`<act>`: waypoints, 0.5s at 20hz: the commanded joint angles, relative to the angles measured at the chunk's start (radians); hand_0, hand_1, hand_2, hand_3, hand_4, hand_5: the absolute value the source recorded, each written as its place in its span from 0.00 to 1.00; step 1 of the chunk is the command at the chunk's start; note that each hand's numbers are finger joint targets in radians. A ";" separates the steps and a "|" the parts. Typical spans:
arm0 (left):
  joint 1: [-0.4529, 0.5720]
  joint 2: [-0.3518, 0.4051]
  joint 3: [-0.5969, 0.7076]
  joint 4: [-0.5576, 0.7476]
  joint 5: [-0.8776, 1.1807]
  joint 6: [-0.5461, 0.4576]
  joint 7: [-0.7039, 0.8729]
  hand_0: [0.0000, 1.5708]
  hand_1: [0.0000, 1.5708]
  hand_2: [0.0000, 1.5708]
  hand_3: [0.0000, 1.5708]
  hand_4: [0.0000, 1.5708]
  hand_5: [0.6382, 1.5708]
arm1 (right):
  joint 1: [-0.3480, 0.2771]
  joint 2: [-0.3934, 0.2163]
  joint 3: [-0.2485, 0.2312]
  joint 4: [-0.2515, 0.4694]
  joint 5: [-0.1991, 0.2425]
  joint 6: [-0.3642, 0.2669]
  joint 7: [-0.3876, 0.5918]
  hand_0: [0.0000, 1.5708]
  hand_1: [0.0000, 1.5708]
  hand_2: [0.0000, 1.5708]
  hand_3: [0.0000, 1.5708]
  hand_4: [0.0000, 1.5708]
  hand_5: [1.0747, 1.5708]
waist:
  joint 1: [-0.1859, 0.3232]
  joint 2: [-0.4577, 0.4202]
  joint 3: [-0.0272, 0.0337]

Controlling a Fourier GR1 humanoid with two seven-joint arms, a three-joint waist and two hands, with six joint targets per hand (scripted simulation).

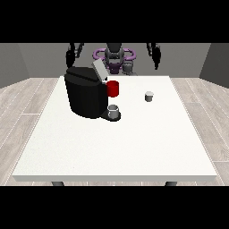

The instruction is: Insert the coffee pod into the coffee machine and close the lid

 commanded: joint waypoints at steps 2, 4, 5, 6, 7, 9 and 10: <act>0.003 0.047 0.003 -0.018 0.035 -0.088 0.031 0.00 0.00 0.00 0.00 0.35 1.00 | 0.053 0.028 -0.005 0.046 -0.018 0.011 -0.061 0.00 0.00 0.00 0.00 0.21 1.00 | 0.014 -0.038 -0.0234; -0.027 0.009 -0.020 0.013 0.032 -0.087 -0.010 0.00 0.00 0.00 0.00 0.35 1.00 | 0.050 0.024 0.000 0.039 -0.039 0.043 -0.048 0.00 0.00 0.00 0.00 0.21 1.00 | -0.014 -0.028 -0.0236; -0.045 0.033 -0.015 0.060 0.033 -0.121 -0.051 0.00 0.00 0.00 0.00 0.35 1.00 | -0.006 0.028 0.006 -0.026 -0.058 0.029 0.055 0.00 0.00 0.00 0.00 0.21 1.00 | -0.037 -0.022 -0.0241; -0.067 0.047 0.000 0.050 0.091 -0.183 -0.076 0.00 0.00 0.00 0.00 0.35 1.00 | -0.030 0.028 -0.023 0.041 -0.060 0.025 -0.019 0.00 0.00 0.00 0.00 0.21 1.00 | -0.004 0.020 -0.0238; -0.062 0.133 0.038 0.085 0.066 -0.208 -0.034 0.00 0.00 0.00 0.00 0.35 1.00 | -0.028 0.068 -0.035 -0.013 -0.084 -0.010 -0.040 0.00 0.00 0.00 0.00 0.21 1.00 | -0.037 0.011 -0.0238; -0.093 0.163 0.035 0.112 -0.030 -0.161 -0.059 0.00 0.00 0.00 0.00 0.29 1.00 | -0.036 0.067 -0.046 0.029 -0.074 0.002 -0.162 0.00 0.00 0.00 0.00 0.18 1.00 | -0.040 0.066 -0.0231; -0.067 0.170 0.044 0.183 -0.061 -0.145 -0.074 0.00 0.00 0.00 0.00 0.21 1.00 | 0.016 0.066 0.021 -0.054 -0.073 0.039 -0.054 0.00 0.00 0.00 0.00 0.21 1.00 | -0.093 0.023 -0.0241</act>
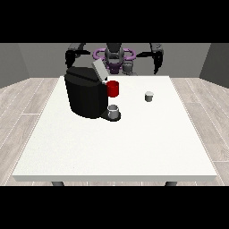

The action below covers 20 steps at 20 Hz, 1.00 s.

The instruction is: Insert the coffee pod into the coffee machine and close the lid

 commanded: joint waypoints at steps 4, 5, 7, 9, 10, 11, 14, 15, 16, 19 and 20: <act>-0.132 0.136 0.073 0.189 -0.076 -0.042 -0.024 0.00 0.00 0.00 0.00 0.00 1.00 | -0.016 0.030 0.025 -0.013 0.008 -0.003 -0.057 0.00 0.00 0.00 0.00 0.23 1.00 | -0.060 0.077 -0.0022; -0.128 0.175 0.055 0.191 -0.156 -0.009 -0.073 0.00 0.00 0.00 0.00 0.00 1.00 | -0.068 0.011 0.023 -0.018 0.019 0.004 -0.073 0.00 0.00 0.00 0.00 0.23 1.00 | -0.066 0.141 -0.0024; -0.179 0.182 0.060 0.256 -0.171 -0.007 -0.041 0.00 0.00 0.00 0.00 0.00 1.00 | -0.025 0.029 0.082 -0.043 0.048 0.016 -0.072 0.00 0.00 0.00 0.00 0.22 1.00 | -0.110 0.123 -0.0023; -0.169 0.187 0.036 0.308 -0.244 0.031 -0.106 0.00 0.00 0.00 0.00 0.00 1.00 | -0.035 0.032 0.073 -0.054 0.031 0.019 -0.083 0.00 0.00 0.00 0.00 0.19 1.00 | -0.124 0.153 -0.0024; -0.180 0.190 0.060 0.364 -0.257 0.063 -0.133 0.00 0.00 0.00 0.00 0.00 1.00 | -0.042 0.014 0.059 -0.080 -0.005 0.049 -0.064 0.00 0.00 0.00 0.00 0.15 1.00 | -0.142 0.166 -0.0026; -0.258 0.233 0.059 0.340 -0.271 0.049 -0.056 0.00 0.00 0.00 0.00 0.00 1.00 | -0.140 0.028 0.047 -0.049 0.004 0.014 -0.043 0.00 0.00 0.00 0.00 0.18 1.00 | -0.124 0.212 -0.0022; -0.300 0.264 0.068 0.443 -0.313 0.058 -0.122 0.00 0.00 0.00 0.00 0.00 1.00 | -0.136 0.028 0.072 -0.054 0.043 -0.022 -0.076 0.00 0.00 0.00 0.00 0.25 1.00 | -0.131 0.248 -0.0026; -0.309 0.256 0.044 0.436 -0.331 0.048 -0.083 0.00 0.00 0.00 0.00 0.00 1.00 | -0.117 0.013 0.047 -0.010 0.022 0.001 -0.098 0.00 0.00 0.00 0.00 0.26 1.00 | -0.132 0.229 -0.0020; -0.328 0.262 0.064 0.520 -0.330 0.052 -0.139 0.00 0.00 0.00 0.00 0.00 1.00 | -0.101 0.042 0.094 -0.069 0.064 -0.040 -0.069 0.00 0.00 0.00 0.00 0.27 1.00 | -0.157 0.245 -0.0028; -0.356 0.269 0.057 0.582 -0.363 0.064 -0.172 0.00 0.00 0.00 0.00 0.00 1.00 | -0.172 0.017 0.043 -0.038 0.049 -0.049 -0.038 0.00 0.00 0.00 0.00 0.29 1.00 | -0.125 0.297 -0.0028; -0.318 0.264 0.059 0.599 -0.358 0.046 -0.122 0.00 0.00 0.00 0.00 0.00 1.00 | -0.039 0.029 0.068 -0.017 0.023 0.008 -0.127 0.00 0.00 0.00 0.00 0.31 1.00 | -0.153 0.238 -0.0021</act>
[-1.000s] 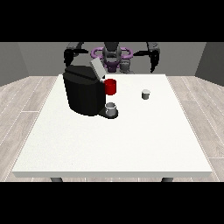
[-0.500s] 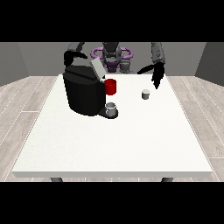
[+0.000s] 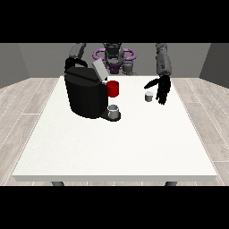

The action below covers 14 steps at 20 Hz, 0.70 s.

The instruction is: Insert the coffee pod into the coffee machine and close the lid

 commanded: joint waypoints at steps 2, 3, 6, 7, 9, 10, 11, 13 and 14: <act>-0.114 0.052 0.001 0.128 -0.043 -0.053 0.049 0.00 0.00 0.00 0.00 0.00 1.00 | -0.027 0.011 0.016 0.028 0.026 -0.020 0.022 0.00 0.00 0.00 0.00 0.31 1.00 | -0.016 0.035 0.0002; -0.098 0.030 -0.010 0.150 -0.053 -0.043 0.004 0.00 0.00 0.00 0.00 0.00 1.00 | -0.035 0.015 -0.002 0.053 0.018 -0.026 0.006 0.00 0.00 0.00 0.00 0.31 1.00 | 0.010 0.046 0.0002; -0.146 0.062 -0.029 0.192 -0.096 -0.063 0.004 0.00 0.00 0.00 0.00 0.00 1.00 | -0.087 -0.006 -0.035 0.073 0.016 -0.034 0.011 0.00 0.00 0.00 0.00 0.29 1.00 | 0.007 0.076 0.0004; -0.199 0.044 -0.017 0.228 -0.097 -0.046 0.038 0.00 0.00 0.00 0.00 0.00 1.00 | -0.078 0.023 0.018 0.054 0.053 -0.070 0.013 0.00 0.00 0.00 0.00 0.30 1.00 | -0.017 0.080 0.0001; -0.147 0.041 -0.047 0.272 -0.143 -0.029 -0.055 0.00 0.00 0.00 0.00 0.00 1.00 | -0.041 0.009 -0.010 0.046 0.033 -0.054 0.024 0.00 0.00 0.00 0.00 0.33 1.00 | 0.001 0.048 0.0001; -0.174 0.062 -0.025 0.281 -0.117 -0.078 -0.037 0.00 0.00 0.00 0.00 0.00 1.00 | -0.052 -0.005 -0.049 0.076 -0.019 -0.019 0.005 0.00 0.00 0.00 0.00 0.33 1.00 | -0.004 0.055 0.0004; -0.188 0.049 -0.043 0.309 -0.154 -0.043 -0.030 0.00 0.00 0.00 0.00 0.00 1.00 | -0.078 -0.010 -0.027 0.032 0.015 -0.043 0.066 0.00 0.00 0.00 0.00 0.27 1.00 | -0.012 0.049 0.0000; -0.187 0.027 -0.052 0.314 -0.173 -0.017 -0.018 0.00 0.00 0.00 0.00 0.00 1.00 | -0.098 -0.007 -0.027 0.075 0.037 -0.058 0.036 0.00 0.00 0.00 0.00 0.23 1.00 | 0.015 0.068 0.0000; -0.248 0.058 -0.021 0.302 -0.131 -0.084 -0.021 0.00 0.00 0.00 0.00 0.00 1.00 | -0.110 -0.009 -0.049 0.132 0.039 -0.058 -0.050 0.00 0.00 0.00 0.00 0.23 1.00 | 0.014 0.108 0.0004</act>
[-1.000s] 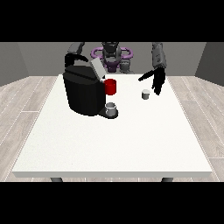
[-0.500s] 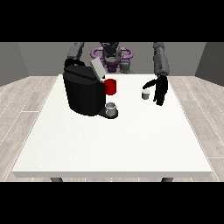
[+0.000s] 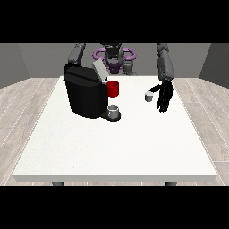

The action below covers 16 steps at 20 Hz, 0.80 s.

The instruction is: Insert the coffee pod into the coffee machine and close the lid

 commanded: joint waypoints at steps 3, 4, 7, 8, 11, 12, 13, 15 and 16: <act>-0.035 -0.046 -0.013 0.095 -0.035 -0.013 0.009 0.00 0.00 0.20 0.00 0.00 1.00 | 0.011 0.008 0.006 0.046 0.006 0.003 -0.019 0.00 0.00 0.00 0.00 0.18 1.00 | 0.009 -0.031 -0.0065; -0.060 0.013 0.024 0.117 -0.021 -0.013 -0.056 0.00 0.00 0.06 0.00 0.00 1.00 | -0.039 -0.026 -0.043 0.028 -0.026 0.017 -0.042 0.00 0.00 0.00 0.00 0.21 1.00 | -0.004 0.051 -0.0068; -0.044 -0.037 -0.014 0.089 -0.049 -0.002 -0.038 0.00 0.00 0.38 0.24 0.00 1.00 | -0.034 -0.027 -0.053 0.088 -0.018 0.007 -0.041 0.00 0.00 0.00 0.00 0.24 1.00 | 0.016 0.016 -0.0062; -0.051 -0.060 -0.041 0.056 -0.063 -0.016 0.002 0.25 0.25 0.45 0.38 0.00 1.00 | -0.047 0.022 -0.053 0.138 0.001 -0.057 -0.043 0.00 0.00 0.00 0.00 0.24 1.00 | 0.038 -0.002 -0.0058; -0.035 -0.046 -0.030 0.117 -0.091 0.036 -0.073 0.72 0.72 0.75 0.64 0.00 1.00 | -0.026 -0.001 -0.030 0.068 -0.008 -0.022 0.017 0.00 0.00 0.00 0.00 0.26 1.00 | 0.016 -0.018 -0.0067; -0.048 -0.047 -0.020 0.114 -0.092 0.062 -0.089 0.68 0.68 0.73 0.69 0.00 1.00 | -0.015 -0.020 -0.049 0.086 -0.026 0.011 -0.050 0.00 0.00 0.00 0.00 0.25 1.00 | -0.002 0.006 -0.0065; -0.032 -0.086 -0.050 0.082 -0.113 0.086 -0.070 0.71 0.71 0.75 0.71 0.00 1.00 | -0.026 -0.013 -0.058 0.132 -0.031 0.008 -0.063 0.00 0.00 0.00 0.00 0.25 1.00 | 0.017 -0.003 -0.0061; -0.058 -0.077 -0.062 0.067 -0.130 0.076 -0.060 0.70 0.70 0.73 0.72 0.00 1.00 | -0.045 0.002 -0.063 0.173 -0.016 -0.018 -0.094 0.00 0.00 0.00 0.00 0.24 1.00 | 0.024 0.010 -0.0058; -0.049 -0.096 -0.070 0.078 -0.135 0.070 -0.042 0.75 0.75 0.76 0.69 0.00 1.00 | -0.015 0.002 -0.034 0.146 -0.013 -0.001 -0.046 0.00 0.00 0.00 0.00 0.26 1.00 | -0.001 -0.036 -0.0061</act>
